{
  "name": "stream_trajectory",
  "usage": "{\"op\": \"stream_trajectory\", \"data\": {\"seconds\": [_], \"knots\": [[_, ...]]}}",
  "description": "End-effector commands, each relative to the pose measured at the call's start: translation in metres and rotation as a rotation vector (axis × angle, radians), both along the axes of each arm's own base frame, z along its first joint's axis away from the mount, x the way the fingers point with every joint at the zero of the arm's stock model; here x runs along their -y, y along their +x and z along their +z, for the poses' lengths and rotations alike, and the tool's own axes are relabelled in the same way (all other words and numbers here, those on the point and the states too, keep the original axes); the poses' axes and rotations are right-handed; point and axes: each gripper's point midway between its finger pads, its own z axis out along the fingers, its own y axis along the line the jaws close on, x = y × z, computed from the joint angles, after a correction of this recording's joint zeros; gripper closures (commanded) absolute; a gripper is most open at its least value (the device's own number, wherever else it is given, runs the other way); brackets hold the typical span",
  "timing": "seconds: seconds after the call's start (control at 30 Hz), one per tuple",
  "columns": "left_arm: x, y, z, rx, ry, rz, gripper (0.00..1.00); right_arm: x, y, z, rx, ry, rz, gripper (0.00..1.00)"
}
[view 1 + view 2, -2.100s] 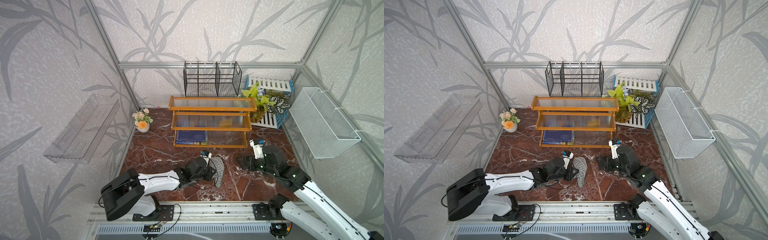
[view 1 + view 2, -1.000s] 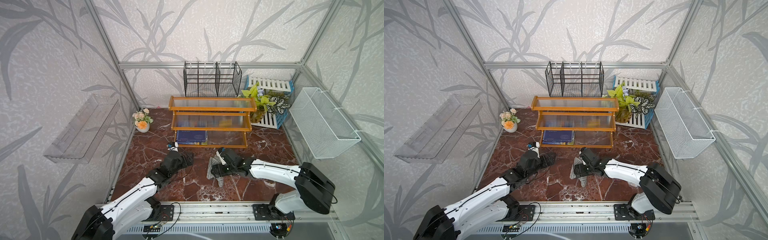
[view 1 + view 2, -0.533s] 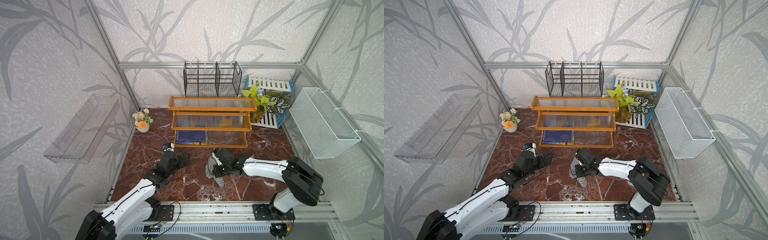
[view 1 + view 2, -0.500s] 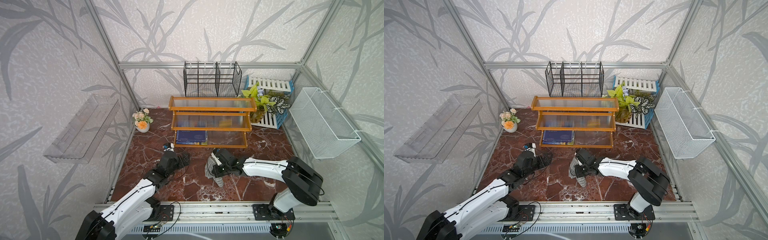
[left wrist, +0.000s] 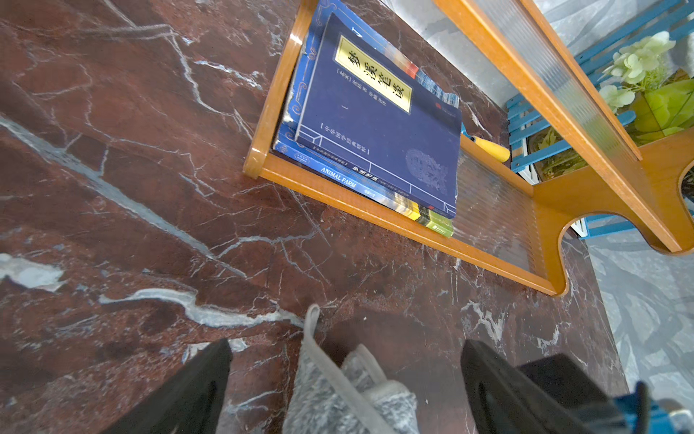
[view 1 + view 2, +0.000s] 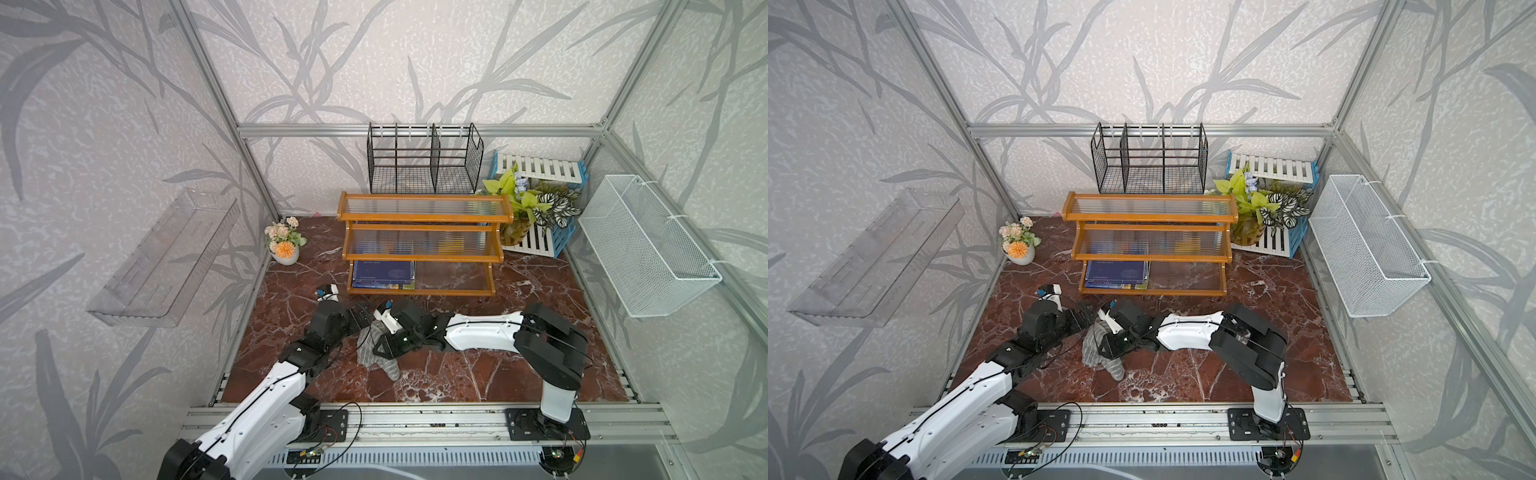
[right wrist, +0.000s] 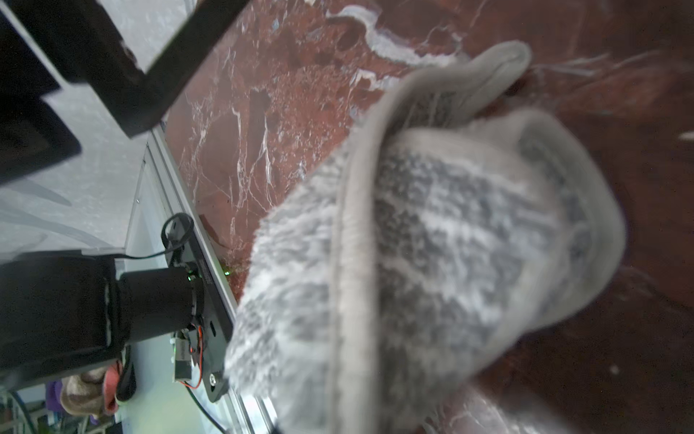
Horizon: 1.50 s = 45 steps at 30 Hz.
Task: Wipe the bookshelf clean with a cloth
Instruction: Place the cleaning item at the center of the board, then reset both arms
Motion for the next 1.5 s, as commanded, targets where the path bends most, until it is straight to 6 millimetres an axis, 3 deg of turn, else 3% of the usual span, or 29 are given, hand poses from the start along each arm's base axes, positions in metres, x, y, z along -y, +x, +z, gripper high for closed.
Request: {"op": "stream_trajectory", "data": {"seconds": [0.0, 0.1, 0.23, 0.37, 0.5, 0.63, 0.77, 0.87, 0.97, 1.1, 1.2, 1.3, 1.47], "knots": [[-0.012, -0.003, -0.004, -0.010, 0.025, 0.014, 0.00, 0.002, -0.004, 0.016, 0.029, 0.034, 0.012, 0.48], [-0.023, -0.002, -0.005, -0.008, 0.025, 0.050, 0.00, 0.019, -0.003, 0.037, 0.088, 0.043, 0.006, 0.35], [-0.043, 0.005, 0.002, 0.015, 0.035, 0.125, 0.00, 0.049, 0.006, 0.068, 0.152, 0.062, -0.041, 0.25], [-0.072, 0.015, 0.018, 0.068, 0.075, 0.234, 0.00, 0.107, 0.034, 0.080, 0.215, 0.004, -0.201, 0.17], [-0.103, 0.028, 0.044, 0.180, 0.151, 0.349, 0.00, 0.213, 0.086, 0.085, 0.339, -0.200, -0.541, 0.11], [-0.126, 0.043, 0.065, 0.320, 0.240, 0.458, 0.00, 0.323, 0.118, 0.107, 0.484, -0.322, -0.882, 0.01], [-0.144, 0.054, 0.059, 0.309, 0.363, 0.520, 0.00, 0.420, 0.130, 0.134, 0.676, -0.423, -1.174, 0.01], [-0.150, 0.060, 0.051, 0.317, 0.434, 0.524, 0.00, 0.466, 0.134, 0.131, 0.716, -0.468, -1.303, 0.01], [-0.154, 0.065, 0.049, 0.349, 0.464, 0.520, 0.00, 0.489, 0.148, 0.117, 0.762, -0.516, -1.362, 0.01], [-0.164, 0.069, 0.040, 0.332, 0.530, 0.518, 0.00, 0.502, 0.163, 0.092, 0.810, -0.556, -1.363, 0.01], [-0.168, 0.070, 0.032, 0.364, 0.543, 0.511, 0.00, 0.507, 0.176, 0.083, 0.861, -0.489, -1.376, 0.01], [-0.174, 0.064, 0.025, 0.419, 0.505, 0.537, 0.00, 0.510, 0.186, 0.068, 0.857, -0.473, -1.357, 0.01], [-0.151, 0.080, 0.034, 0.501, 0.548, 0.354, 0.00, 0.494, 0.205, 0.053, 0.912, -0.343, -1.229, 0.01]]}}
